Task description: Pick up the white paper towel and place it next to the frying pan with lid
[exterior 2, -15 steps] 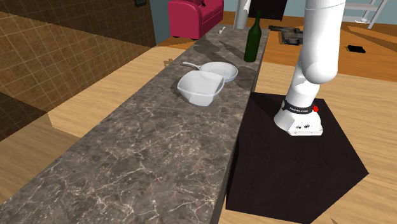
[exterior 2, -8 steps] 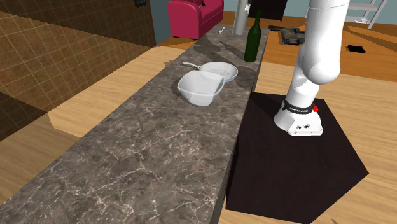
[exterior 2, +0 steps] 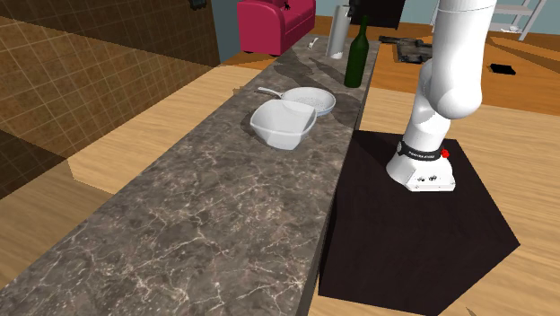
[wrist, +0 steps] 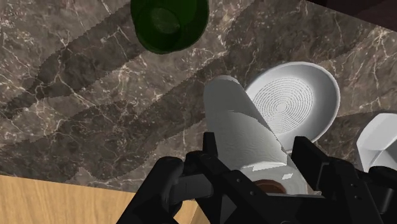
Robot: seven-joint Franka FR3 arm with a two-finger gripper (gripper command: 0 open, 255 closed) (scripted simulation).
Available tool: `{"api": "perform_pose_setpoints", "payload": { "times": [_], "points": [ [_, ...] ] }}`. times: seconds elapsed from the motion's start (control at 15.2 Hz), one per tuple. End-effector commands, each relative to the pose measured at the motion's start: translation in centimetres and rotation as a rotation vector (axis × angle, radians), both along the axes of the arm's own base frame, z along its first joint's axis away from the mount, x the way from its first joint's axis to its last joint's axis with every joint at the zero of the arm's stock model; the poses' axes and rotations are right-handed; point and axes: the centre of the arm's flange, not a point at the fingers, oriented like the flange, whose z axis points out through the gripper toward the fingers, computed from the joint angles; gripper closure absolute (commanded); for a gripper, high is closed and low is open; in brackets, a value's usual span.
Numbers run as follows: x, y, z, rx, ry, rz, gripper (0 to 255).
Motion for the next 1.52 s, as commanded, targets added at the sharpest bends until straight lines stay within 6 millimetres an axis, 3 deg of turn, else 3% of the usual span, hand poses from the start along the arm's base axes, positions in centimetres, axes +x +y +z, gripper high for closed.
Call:
{"api": "perform_pose_setpoints", "payload": {
  "times": [0.0, 1.45],
  "points": [
    [0.0, 0.0, -1.1, 0.000, 0.000, 0.000, 255],
    [0.0, 0.0, -12.7, 0.000, 0.000, 0.000, 255]
  ]
}}
